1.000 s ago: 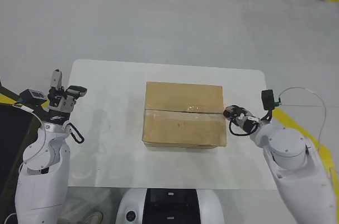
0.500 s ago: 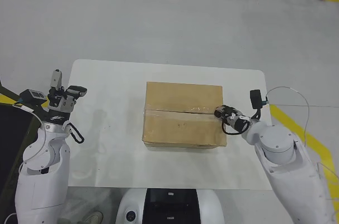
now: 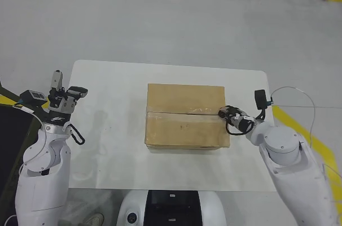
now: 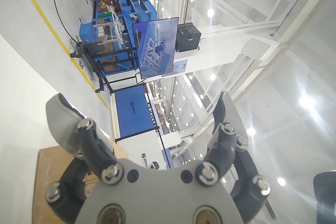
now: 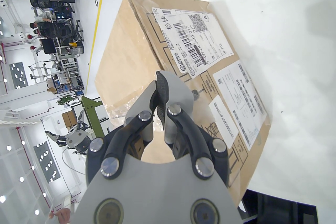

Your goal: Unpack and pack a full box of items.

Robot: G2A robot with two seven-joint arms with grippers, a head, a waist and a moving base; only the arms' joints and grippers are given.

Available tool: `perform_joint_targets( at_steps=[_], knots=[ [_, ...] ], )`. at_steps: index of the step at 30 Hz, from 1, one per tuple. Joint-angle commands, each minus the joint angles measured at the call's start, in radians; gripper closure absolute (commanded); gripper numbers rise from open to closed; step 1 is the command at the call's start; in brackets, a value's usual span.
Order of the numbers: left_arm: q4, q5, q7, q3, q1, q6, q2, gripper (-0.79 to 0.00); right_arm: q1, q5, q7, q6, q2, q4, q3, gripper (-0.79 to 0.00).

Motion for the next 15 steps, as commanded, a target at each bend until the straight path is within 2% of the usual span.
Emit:
perform_joint_targets(
  at_steps=[1, 7, 15],
  knots=[
    [0.0, 0.0, 0.0, 0.0, 0.0, 0.0, 0.0, -0.785, -0.004, 0.009, -0.005, -0.005, 0.0, -0.007, 0.008, 0.0],
    [0.0, 0.0, 0.0, 0.0, 0.0, 0.0, 0.0, -0.785, -0.025, 0.028, -0.04, -0.014, -0.001, -0.038, 0.03, 0.0],
    [0.0, 0.0, 0.0, 0.0, 0.0, 0.0, 0.0, -0.785, -0.025, 0.048, -0.03, 0.002, -0.004, -0.006, 0.012, 0.0]
  ],
)
